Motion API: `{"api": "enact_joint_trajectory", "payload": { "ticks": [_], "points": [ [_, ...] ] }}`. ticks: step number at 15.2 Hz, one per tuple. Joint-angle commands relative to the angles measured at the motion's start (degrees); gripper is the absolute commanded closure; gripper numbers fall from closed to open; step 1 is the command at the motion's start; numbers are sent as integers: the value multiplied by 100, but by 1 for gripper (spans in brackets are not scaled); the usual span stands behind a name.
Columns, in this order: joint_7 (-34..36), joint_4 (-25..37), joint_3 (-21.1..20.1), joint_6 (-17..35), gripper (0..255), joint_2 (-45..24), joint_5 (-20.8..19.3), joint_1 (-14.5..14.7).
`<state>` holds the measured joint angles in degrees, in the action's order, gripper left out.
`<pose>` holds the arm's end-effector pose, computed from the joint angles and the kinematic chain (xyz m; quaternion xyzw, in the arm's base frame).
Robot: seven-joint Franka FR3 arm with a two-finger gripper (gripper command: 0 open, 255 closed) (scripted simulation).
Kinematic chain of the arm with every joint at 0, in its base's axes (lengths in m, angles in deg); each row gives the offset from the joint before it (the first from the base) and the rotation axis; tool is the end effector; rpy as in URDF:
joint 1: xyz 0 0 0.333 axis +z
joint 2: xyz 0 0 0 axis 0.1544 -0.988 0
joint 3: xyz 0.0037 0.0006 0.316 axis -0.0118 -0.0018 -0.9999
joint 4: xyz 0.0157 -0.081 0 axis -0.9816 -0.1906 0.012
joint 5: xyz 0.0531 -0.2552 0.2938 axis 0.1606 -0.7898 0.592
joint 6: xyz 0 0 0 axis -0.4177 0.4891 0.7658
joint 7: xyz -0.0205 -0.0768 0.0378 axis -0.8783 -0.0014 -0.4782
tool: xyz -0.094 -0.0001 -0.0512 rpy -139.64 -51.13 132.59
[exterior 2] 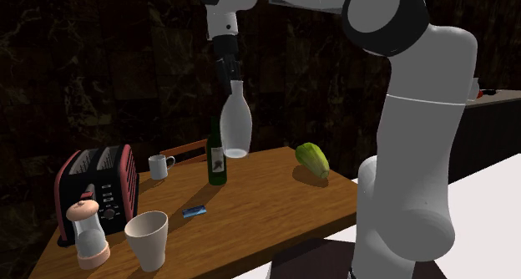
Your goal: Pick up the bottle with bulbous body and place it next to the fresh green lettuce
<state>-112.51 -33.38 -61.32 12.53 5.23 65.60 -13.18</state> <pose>0.4245 -0.2804 0.6678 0.9964 -0.0639 -0.0557 0.0031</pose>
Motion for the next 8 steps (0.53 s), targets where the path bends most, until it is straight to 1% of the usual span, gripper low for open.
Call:
{"api": "enact_joint_trajectory", "payload": {
  "ticks": [1, 8],
  "points": [
    [-34, 275, 13, -190, 255, -93, 36, -6],
    [-200, 1269, 94, -838, 255, -471, 183, -69]
  ]
}}
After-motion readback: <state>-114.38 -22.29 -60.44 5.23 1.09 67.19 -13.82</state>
